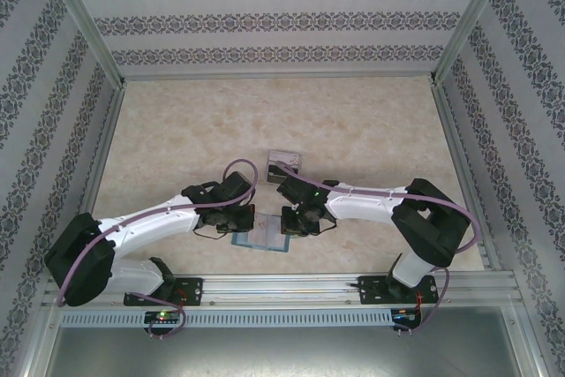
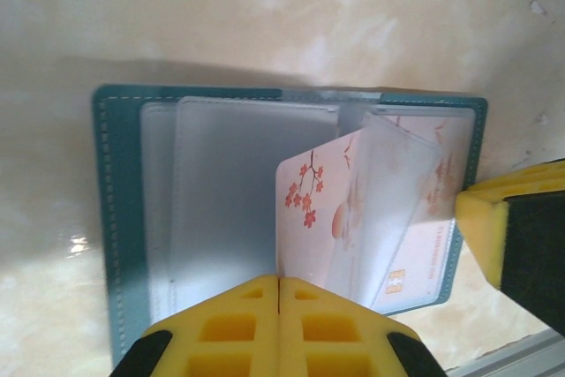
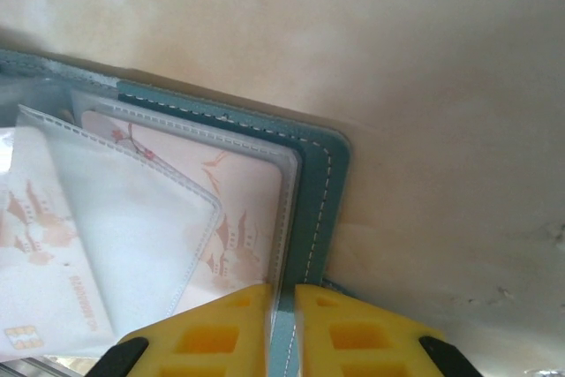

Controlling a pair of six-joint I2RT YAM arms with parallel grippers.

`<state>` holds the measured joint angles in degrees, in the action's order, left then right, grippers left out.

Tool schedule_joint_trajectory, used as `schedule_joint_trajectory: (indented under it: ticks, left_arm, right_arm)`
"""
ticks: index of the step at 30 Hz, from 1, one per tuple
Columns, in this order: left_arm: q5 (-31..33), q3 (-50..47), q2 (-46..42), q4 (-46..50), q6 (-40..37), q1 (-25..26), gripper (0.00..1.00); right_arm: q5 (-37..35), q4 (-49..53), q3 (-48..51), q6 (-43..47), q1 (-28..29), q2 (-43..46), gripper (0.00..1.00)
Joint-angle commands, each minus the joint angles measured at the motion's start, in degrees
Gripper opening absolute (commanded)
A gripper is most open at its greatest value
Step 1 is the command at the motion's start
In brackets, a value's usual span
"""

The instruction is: Take the credit cards out of the card holder

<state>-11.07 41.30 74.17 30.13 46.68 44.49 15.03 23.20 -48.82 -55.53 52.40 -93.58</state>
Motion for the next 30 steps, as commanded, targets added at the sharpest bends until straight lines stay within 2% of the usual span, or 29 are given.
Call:
schedule_joint_trajectory:
  ticks: [1,6,13,22,30]
  left_arm:
    - [1.6,1.2,-0.8,3.4,-1.7,-0.5,0.06]
    - [-2.0,-0.2,0.6,-1.0,0.1,-0.5,0.05]
    - [-6.1,-3.5,1.9,-10.2,4.6,-0.5,0.05]
    - [-5.1,-4.0,2.0,-9.8,4.8,-0.5,0.05]
    - [-0.8,-1.5,0.5,-2.5,1.5,-0.5,0.04]
  right_arm:
    - [-2.2,3.1,-0.5,0.6,0.8,-0.6,0.18]
    - [-2.5,1.8,-0.5,-0.5,1.0,4.0,0.18]
    - [1.7,-5.1,-0.1,-2.5,1.7,5.8,0.18]
    - [4.7,-9.0,1.0,-3.6,2.0,-0.9,0.18]
    - [0.8,-3.5,0.3,-1.9,2.0,-3.8,0.17]
